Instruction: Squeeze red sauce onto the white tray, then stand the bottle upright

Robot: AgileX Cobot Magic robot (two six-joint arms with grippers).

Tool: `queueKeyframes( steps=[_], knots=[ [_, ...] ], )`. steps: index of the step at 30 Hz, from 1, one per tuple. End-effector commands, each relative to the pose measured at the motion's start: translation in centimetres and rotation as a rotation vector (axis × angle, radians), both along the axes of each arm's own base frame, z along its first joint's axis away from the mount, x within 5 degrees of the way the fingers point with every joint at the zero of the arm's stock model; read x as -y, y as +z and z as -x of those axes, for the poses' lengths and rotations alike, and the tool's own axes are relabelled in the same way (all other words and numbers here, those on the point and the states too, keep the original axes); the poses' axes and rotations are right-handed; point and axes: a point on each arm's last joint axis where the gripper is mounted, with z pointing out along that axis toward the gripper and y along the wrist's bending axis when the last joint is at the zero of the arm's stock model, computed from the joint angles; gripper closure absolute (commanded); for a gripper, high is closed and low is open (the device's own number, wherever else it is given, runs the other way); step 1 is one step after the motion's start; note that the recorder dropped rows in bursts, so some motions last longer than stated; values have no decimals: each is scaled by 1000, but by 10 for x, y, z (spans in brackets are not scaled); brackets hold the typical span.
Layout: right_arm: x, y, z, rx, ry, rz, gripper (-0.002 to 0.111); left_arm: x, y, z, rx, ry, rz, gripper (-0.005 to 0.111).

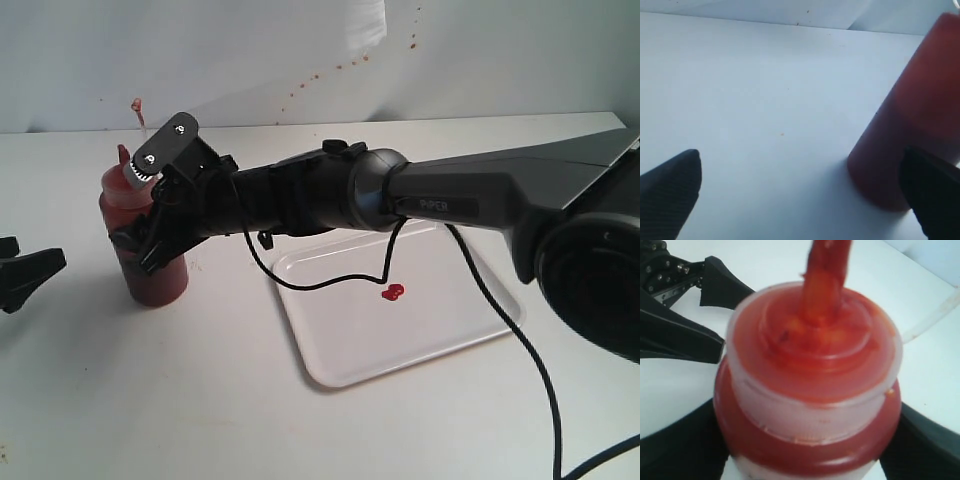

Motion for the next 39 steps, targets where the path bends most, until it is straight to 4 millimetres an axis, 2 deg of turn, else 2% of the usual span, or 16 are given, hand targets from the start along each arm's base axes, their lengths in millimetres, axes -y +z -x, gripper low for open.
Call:
queueKeyframes(
  steps=[1,3,4,8,9,12,19,22,25,27,29,31,32,33,36,39],
  knots=[
    [2,7,-2,20,1,-5,99,-1,5,1,1,-10,5,2],
    [1,7,-1,11,4,-12,83,-1,5,1,1,-10,5,2],
    [1,7,-1,9,3,-12,70,-1,5,1,1,-10,5,2],
    [1,8,-1,-10,-9,-24,8,-1,5,1,0,-10,7,2],
    [1,8,-1,-5,-6,-21,3,-1,5,1,1,-8,7,2],
    [2,19,0,7,-6,-34,3,-1,5,1,1,-8,7,2],
    [6,68,5,67,-10,-104,3,-1,5,1,1,-8,7,2],
    [12,95,8,38,-36,-155,3,-1,5,1,1,-8,7,2],
    [20,126,17,74,-23,-156,8,-1,5,1,1,-8,7,2],
    [26,144,23,109,-10,-124,20,-1,5,1,1,-8,7,2],
    [34,155,30,138,7,-49,43,-1,5,1,2,-10,5,2],
    [43,161,35,130,34,37,71,-1,10,1,14,-12,-4,2],
    [49,164,41,123,83,96,91,-1,14,1,26,-13,-12,2],
    [54,166,44,100,114,130,104,-1,18,1,36,-19,-22,2],
    [70,173,55,21,184,167,108,1,31,2,69,-52,-58,2],
    [89,178,55,4,107,134,108,4,44,2,104,-71,-86,2]
  ],
)
